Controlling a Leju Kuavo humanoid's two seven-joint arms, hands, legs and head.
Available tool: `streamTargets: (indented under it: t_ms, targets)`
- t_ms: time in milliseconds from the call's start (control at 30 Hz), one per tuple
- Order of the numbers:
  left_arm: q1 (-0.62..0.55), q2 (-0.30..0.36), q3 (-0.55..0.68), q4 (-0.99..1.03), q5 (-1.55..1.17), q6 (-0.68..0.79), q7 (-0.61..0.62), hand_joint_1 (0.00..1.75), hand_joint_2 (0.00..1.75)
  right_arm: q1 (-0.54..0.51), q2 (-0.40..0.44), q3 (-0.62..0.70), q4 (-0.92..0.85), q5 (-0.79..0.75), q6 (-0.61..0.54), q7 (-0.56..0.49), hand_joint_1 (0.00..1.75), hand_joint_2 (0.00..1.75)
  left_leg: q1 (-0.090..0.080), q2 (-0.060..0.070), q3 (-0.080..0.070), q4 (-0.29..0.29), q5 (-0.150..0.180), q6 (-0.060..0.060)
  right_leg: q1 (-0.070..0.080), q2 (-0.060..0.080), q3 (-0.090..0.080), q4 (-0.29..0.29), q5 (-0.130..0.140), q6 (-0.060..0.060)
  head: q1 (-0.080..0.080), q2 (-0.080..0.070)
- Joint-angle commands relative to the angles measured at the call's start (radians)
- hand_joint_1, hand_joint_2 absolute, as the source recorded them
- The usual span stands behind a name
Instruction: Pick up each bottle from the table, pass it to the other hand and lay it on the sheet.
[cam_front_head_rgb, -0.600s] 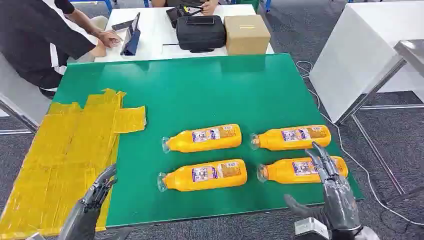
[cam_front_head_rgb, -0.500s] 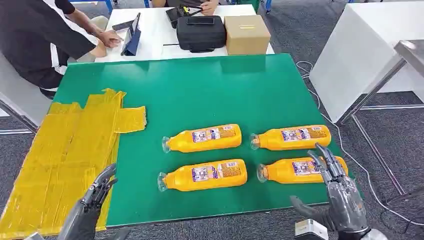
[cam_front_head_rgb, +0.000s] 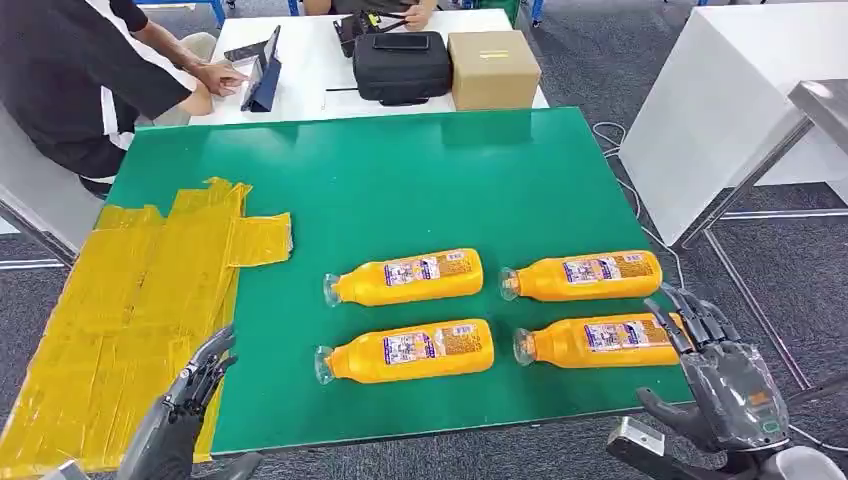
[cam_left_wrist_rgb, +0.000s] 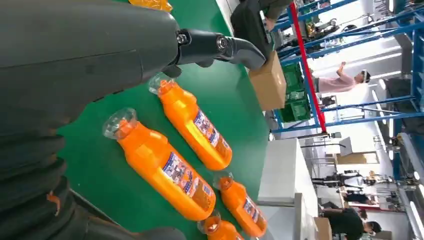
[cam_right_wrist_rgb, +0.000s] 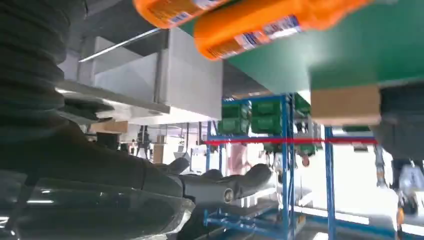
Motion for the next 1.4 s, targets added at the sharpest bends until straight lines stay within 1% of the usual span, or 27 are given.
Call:
streamTargets:
  t_ms: [33,133,233,267,333,367,400,433,500,567,633,733,767,833,867,967,1000,1033,1100,1167,1300,1400]
  targets:
    - [-0.025,0.047,0.001,0.082,0.033,0.037,-0.048,0.00,1.75,0.034,-0.074,-0.176,0.086,-0.092,0.178,-0.102,0.00,1.75,0.000,-0.002,0.001,-0.001,0.000,-0.001,-0.001,0.000,0.002,-0.001,0.000,0.000,0.000,0.000]
    - [0.001,0.050,0.001,0.064,0.039,0.053,-0.056,0.00,1.75,-0.039,-0.092,-0.168,0.163,-0.090,0.238,-0.124,0.00,1.75,0.000,-0.001,0.003,-0.002,-0.001,-0.002,0.000,0.003,0.004,-0.003,0.000,-0.001,0.000,0.000]
    - [-0.003,0.030,-0.005,0.056,0.021,0.039,-0.046,0.00,1.75,-0.056,-0.092,-0.187,0.215,-0.124,0.272,-0.138,0.00,1.75,0.001,0.001,0.003,-0.002,-0.001,-0.001,0.000,0.003,0.005,-0.002,0.001,0.000,0.000,0.000]
    - [-0.007,0.027,-0.006,0.057,0.019,0.036,-0.043,0.00,1.75,-0.052,-0.090,-0.189,0.220,-0.120,0.274,-0.138,0.00,1.75,0.000,-0.001,0.004,-0.002,-0.001,-0.002,0.000,0.002,0.006,-0.003,0.000,0.000,0.000,0.000]
    - [-0.014,0.024,-0.007,0.061,0.017,0.034,-0.041,0.00,1.75,-0.042,-0.083,-0.190,0.221,-0.115,0.272,-0.139,0.00,1.75,0.001,-0.003,0.003,-0.001,0.000,-0.001,0.000,0.000,0.003,-0.002,0.000,0.000,0.000,0.000]
    - [-0.014,0.024,-0.007,0.061,0.017,0.034,-0.041,0.00,1.75,-0.042,-0.083,-0.190,0.221,-0.115,0.272,-0.139,0.00,1.75,0.001,-0.004,0.005,-0.002,0.000,-0.002,0.000,-0.001,0.003,-0.004,0.000,0.000,0.000,0.000]
    - [-0.014,0.022,-0.005,0.062,0.017,0.032,-0.040,0.00,1.75,-0.041,-0.081,-0.189,0.218,-0.109,0.271,-0.136,0.00,1.75,0.000,-0.004,0.004,-0.002,0.000,-0.001,-0.001,-0.001,-0.001,-0.003,-0.001,0.000,0.001,0.000]
    - [-0.012,0.013,0.000,0.058,0.013,0.030,-0.034,0.00,1.75,-0.048,-0.078,-0.186,0.229,-0.097,0.274,-0.129,0.00,1.75,0.000,-0.003,0.003,-0.002,-0.001,-0.001,-0.001,0.000,-0.002,-0.003,0.000,0.000,0.000,0.000]
    - [-0.002,-0.001,0.008,0.044,0.003,0.028,-0.021,0.00,1.75,-0.082,-0.067,-0.174,0.269,-0.087,0.271,-0.124,0.00,1.75,-0.001,-0.001,0.002,-0.002,-0.001,-0.001,-0.001,0.002,0.002,-0.003,0.000,0.000,0.000,0.000]
    - [0.007,-0.015,0.020,0.030,-0.010,0.017,-0.013,0.00,1.75,-0.145,-0.045,-0.150,0.340,-0.049,0.245,-0.120,0.00,1.75,0.000,-0.001,0.005,-0.003,-0.001,-0.002,0.000,0.003,0.008,-0.004,0.000,0.000,0.000,0.000]
    - [0.003,-0.016,0.024,0.032,-0.012,0.010,-0.013,0.00,1.75,-0.177,-0.025,-0.129,0.382,-0.045,0.242,-0.133,0.00,1.75,0.000,0.000,0.004,-0.003,-0.001,-0.002,0.000,0.003,0.008,-0.004,0.001,0.000,0.000,0.000]
    - [0.001,-0.017,0.025,0.033,-0.012,0.009,-0.013,0.00,1.75,-0.180,-0.022,-0.124,0.386,-0.042,0.239,-0.135,0.00,1.75,0.000,-0.001,0.003,-0.001,0.000,-0.001,0.000,0.001,0.005,-0.003,0.000,0.000,0.000,0.000]
    - [0.001,-0.017,0.025,0.033,-0.012,0.009,-0.013,0.00,1.75,-0.180,-0.022,-0.124,0.386,-0.042,0.239,-0.135,0.00,1.75,0.000,-0.003,0.004,-0.002,0.000,-0.002,0.000,0.001,0.006,-0.004,0.000,0.000,0.000,0.000]
    - [0.001,-0.017,0.025,0.033,-0.012,0.009,-0.013,0.00,1.75,-0.180,-0.022,-0.124,0.386,-0.042,0.239,-0.135,0.00,1.75,0.000,-0.001,0.003,-0.002,0.000,-0.001,0.000,0.001,0.004,-0.003,0.000,0.000,0.000,0.000]
    - [0.001,-0.017,0.025,0.033,-0.012,0.009,-0.013,0.00,1.75,-0.180,-0.022,-0.124,0.386,-0.042,0.239,-0.135,0.00,1.75,0.000,-0.002,0.004,-0.002,-0.001,-0.002,0.000,0.002,0.005,-0.004,0.000,0.000,0.000,0.000]
    - [0.001,-0.017,0.025,0.033,-0.012,0.009,-0.013,0.00,1.75,-0.180,-0.022,-0.124,0.386,-0.042,0.239,-0.135,0.00,1.75,0.000,-0.001,0.002,-0.001,0.000,-0.001,0.000,0.001,0.005,-0.002,0.000,0.000,0.000,0.000]
    - [0.001,-0.017,0.025,0.033,-0.012,0.009,-0.013,0.00,1.75,-0.180,-0.022,-0.124,0.386,-0.042,0.239,-0.135,0.00,1.75,0.000,-0.002,0.004,-0.002,-0.001,-0.002,-0.001,0.002,0.007,-0.003,0.000,0.000,0.000,0.000]
    - [-0.001,-0.011,0.024,0.037,-0.014,0.003,-0.014,0.00,1.75,-0.175,-0.009,-0.133,0.377,-0.038,0.237,-0.134,0.00,1.75,-0.001,-0.002,0.004,-0.002,-0.001,-0.001,-0.001,0.001,0.007,-0.003,0.000,0.000,0.000,0.000]
    - [0.001,0.001,0.022,0.044,-0.016,0.002,-0.024,0.00,1.75,-0.211,0.020,-0.098,0.410,-0.012,0.247,-0.141,0.00,1.75,0.000,-0.002,0.004,-0.002,-0.001,-0.002,0.000,0.001,0.007,-0.003,0.000,0.000,0.000,0.000]
    - [0.007,0.010,0.020,0.048,-0.017,0.005,-0.033,0.00,1.75,-0.260,0.020,-0.052,0.467,-0.024,0.258,-0.166,0.00,1.75,0.000,-0.001,0.006,-0.004,-0.001,-0.002,0.000,0.003,0.008,-0.005,0.001,0.000,0.000,0.000]
    - [0.028,0.018,0.014,0.047,-0.015,0.014,-0.046,0.00,1.75,-0.317,0.001,0.011,0.553,-0.048,0.259,-0.187,0.00,1.75,0.000,0.001,0.004,-0.002,-0.001,-0.001,0.000,0.004,0.007,-0.004,0.001,0.000,0.000,0.000]
    - [0.029,0.033,0.010,0.056,-0.005,0.018,-0.059,0.00,1.75,-0.320,-0.018,0.053,0.573,-0.083,0.253,-0.191,0.00,1.75,0.000,0.000,0.005,-0.003,-0.001,-0.002,0.000,0.004,0.008,-0.004,0.001,0.000,0.000,0.000]
